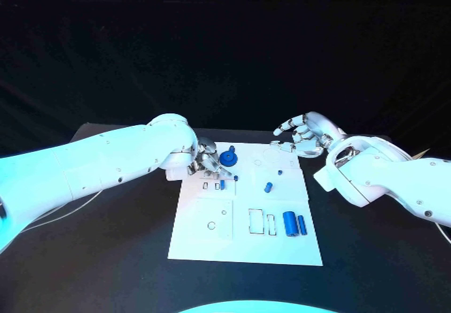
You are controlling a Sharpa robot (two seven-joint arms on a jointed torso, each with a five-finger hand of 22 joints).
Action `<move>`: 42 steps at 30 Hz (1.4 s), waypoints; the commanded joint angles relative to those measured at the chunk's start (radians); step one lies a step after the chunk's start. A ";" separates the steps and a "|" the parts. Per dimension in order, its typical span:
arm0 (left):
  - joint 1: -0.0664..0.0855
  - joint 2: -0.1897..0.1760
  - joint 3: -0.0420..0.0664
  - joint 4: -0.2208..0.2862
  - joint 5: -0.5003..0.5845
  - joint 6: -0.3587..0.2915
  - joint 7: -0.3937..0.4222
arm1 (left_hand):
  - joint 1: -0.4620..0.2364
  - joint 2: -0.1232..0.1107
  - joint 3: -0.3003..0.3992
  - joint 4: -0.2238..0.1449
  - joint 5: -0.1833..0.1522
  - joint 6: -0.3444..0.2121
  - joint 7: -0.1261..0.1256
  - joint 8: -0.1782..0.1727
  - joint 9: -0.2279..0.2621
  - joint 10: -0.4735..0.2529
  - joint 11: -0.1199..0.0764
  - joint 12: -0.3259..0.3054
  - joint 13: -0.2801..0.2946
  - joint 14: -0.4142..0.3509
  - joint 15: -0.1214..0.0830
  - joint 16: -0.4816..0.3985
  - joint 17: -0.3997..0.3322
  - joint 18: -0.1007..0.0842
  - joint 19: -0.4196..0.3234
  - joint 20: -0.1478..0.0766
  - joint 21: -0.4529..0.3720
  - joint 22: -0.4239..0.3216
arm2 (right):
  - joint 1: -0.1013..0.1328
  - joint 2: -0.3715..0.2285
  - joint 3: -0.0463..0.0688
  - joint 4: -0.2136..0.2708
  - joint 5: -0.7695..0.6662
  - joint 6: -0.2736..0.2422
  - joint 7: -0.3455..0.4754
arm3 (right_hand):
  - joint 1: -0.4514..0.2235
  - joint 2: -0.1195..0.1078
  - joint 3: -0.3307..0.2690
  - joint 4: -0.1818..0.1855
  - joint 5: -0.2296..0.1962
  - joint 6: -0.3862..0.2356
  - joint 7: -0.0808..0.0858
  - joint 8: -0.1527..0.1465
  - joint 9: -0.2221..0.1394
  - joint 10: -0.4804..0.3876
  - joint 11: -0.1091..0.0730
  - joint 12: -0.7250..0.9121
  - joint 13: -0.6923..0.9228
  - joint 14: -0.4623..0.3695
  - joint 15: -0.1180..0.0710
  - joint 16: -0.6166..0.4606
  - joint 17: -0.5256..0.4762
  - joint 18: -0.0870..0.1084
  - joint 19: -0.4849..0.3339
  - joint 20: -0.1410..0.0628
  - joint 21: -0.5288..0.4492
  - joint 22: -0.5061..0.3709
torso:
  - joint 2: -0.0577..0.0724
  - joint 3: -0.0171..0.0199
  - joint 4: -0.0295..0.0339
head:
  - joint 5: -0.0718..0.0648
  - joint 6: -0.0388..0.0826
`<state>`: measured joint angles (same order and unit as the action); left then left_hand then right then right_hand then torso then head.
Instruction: Assemble the parts on the task board
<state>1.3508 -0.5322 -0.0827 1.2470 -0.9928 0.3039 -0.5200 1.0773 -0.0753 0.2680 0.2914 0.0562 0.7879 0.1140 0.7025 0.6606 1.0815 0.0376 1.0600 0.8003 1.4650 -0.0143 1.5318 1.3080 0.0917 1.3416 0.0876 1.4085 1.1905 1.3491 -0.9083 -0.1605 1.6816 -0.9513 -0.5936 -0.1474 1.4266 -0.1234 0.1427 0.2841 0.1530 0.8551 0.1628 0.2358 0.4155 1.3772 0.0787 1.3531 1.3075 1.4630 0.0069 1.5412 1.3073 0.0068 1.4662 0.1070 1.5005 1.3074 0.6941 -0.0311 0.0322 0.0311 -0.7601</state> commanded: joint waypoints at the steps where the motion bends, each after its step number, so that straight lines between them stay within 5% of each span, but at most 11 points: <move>1: -0.001 0.006 -0.001 -0.001 0.009 0.029 -0.001 | 0.005 0.007 -0.003 -0.001 -0.001 -0.001 -0.007 0.007 0.002 0.007 -0.001 0.006 0.001 0.075 -0.008 0.003 0.202 -0.013 0.004 -0.006 0.005 0.002 | 0.000 0.002 0.000 -0.001 -0.005 0.016 0.010 | -0.003 0.004 0.005 0.000 0.003 -0.006 0.000 0.003 0.002 0.001 -0.002 -0.001 0.069 0.090 -0.007 -0.004 0.195 0.011 0.075 -0.005 -0.001 0.217 | -0.001 -0.0006 0.0003 | 0.001 -0.002; 18: -0.016 0.032 -0.018 -0.029 0.023 0.038 0.000 | 0.029 0.013 -0.001 -0.002 -0.001 -0.004 -0.008 0.007 0.012 0.007 -0.002 0.010 0.005 0.076 -0.009 0.005 0.205 -0.013 0.005 -0.006 0.006 0.004 | 0.000 0.007 0.000 -0.007 -0.005 0.019 0.008 | -0.004 0.005 0.006 0.000 0.003 -0.008 0.000 0.004 0.002 0.001 -0.001 -0.001 0.069 0.090 -0.007 -0.004 0.195 0.011 0.075 -0.005 -0.001 0.217 | -0.001 0.0005 -0.0004 | 0.004 -0.005; 42: -0.018 0.025 -0.020 -0.019 0.053 0.039 0.000 | 0.094 0.024 0.014 -0.006 -0.001 -0.002 -0.013 0.013 0.040 0.008 -0.006 0.014 0.009 0.077 -0.013 0.005 0.206 -0.014 0.007 -0.008 0.008 0.009 | -0.001 0.013 0.000 -0.020 -0.004 0.022 0.006 | -0.005 0.007 0.009 0.000 0.004 -0.010 0.000 0.008 0.002 0.002 -0.001 0.000 0.069 0.090 -0.006 -0.004 0.195 0.011 0.075 -0.005 -0.001 0.218 | -0.001 0.0005 0.0006 | 0.002 -0.008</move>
<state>1.3333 -0.5075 -0.1028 1.2239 -0.9595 0.3276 -0.5210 1.1646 -0.0523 0.2757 0.2839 0.0562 0.7882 0.1070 0.7112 0.6986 1.0852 0.0340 1.0687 0.8092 1.4650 -0.0216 1.5317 1.3077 0.0916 1.3451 0.0841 1.4123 1.1987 1.3485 -0.8967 -0.1606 1.6621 -0.9513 -0.5857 -0.1482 1.4266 -0.1235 0.1483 0.2841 0.1530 0.8487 0.1622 0.2398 0.4160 1.3773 0.0788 1.3531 1.3073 1.4630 0.0070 1.5412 1.3079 0.0068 1.4662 0.1071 1.5005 1.3079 0.6931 -0.0303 0.0322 0.0329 -0.7683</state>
